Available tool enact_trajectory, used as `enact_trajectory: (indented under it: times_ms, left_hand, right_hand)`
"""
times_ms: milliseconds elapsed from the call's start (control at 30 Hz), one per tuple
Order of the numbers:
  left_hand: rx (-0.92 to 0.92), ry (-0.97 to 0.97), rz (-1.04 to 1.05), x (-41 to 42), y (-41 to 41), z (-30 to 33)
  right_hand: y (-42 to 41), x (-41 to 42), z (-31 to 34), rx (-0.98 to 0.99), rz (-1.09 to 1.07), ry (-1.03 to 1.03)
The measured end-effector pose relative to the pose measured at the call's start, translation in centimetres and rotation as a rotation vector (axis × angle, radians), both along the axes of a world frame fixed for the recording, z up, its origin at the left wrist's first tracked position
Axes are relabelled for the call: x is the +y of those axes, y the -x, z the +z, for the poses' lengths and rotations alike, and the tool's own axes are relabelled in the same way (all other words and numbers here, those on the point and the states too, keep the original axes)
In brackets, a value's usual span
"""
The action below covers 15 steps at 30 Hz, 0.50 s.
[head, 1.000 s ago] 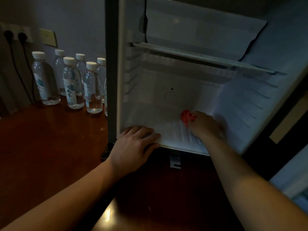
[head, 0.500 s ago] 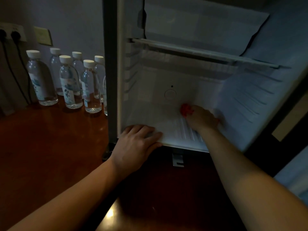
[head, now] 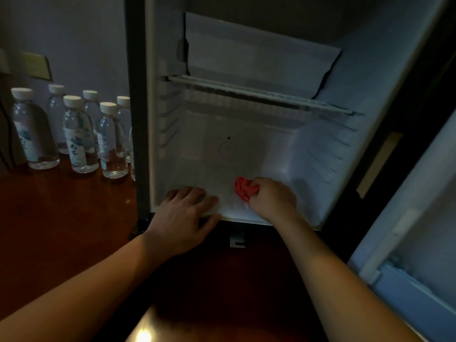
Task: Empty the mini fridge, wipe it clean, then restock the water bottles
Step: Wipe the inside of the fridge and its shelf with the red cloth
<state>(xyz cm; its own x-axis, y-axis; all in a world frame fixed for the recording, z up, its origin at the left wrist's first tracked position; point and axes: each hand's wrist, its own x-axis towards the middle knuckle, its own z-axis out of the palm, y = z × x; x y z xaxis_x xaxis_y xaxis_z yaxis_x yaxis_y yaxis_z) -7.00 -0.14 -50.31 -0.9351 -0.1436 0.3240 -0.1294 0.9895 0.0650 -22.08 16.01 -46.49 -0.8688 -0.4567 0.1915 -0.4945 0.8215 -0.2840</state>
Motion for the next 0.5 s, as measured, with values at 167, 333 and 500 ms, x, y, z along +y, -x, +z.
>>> enact_trajectory:
  times_ms: [167,333,500]
  left_hand:
    - [-0.206,-0.106,0.068,-0.5,4.1,2.4]
    - [-0.3,-0.161,0.072,-1.5,6.9,2.8]
    - [-0.234,-0.173,0.071,-2.0,7.4,2.8]
  right_hand:
    - [1.5,-1.4,-0.1,0.038,-0.106,0.01]
    - [3.6,-2.9,-0.2,0.066,-0.141,0.03]
    - [5.4,-4.1,0.2,0.043,-0.2,0.134]
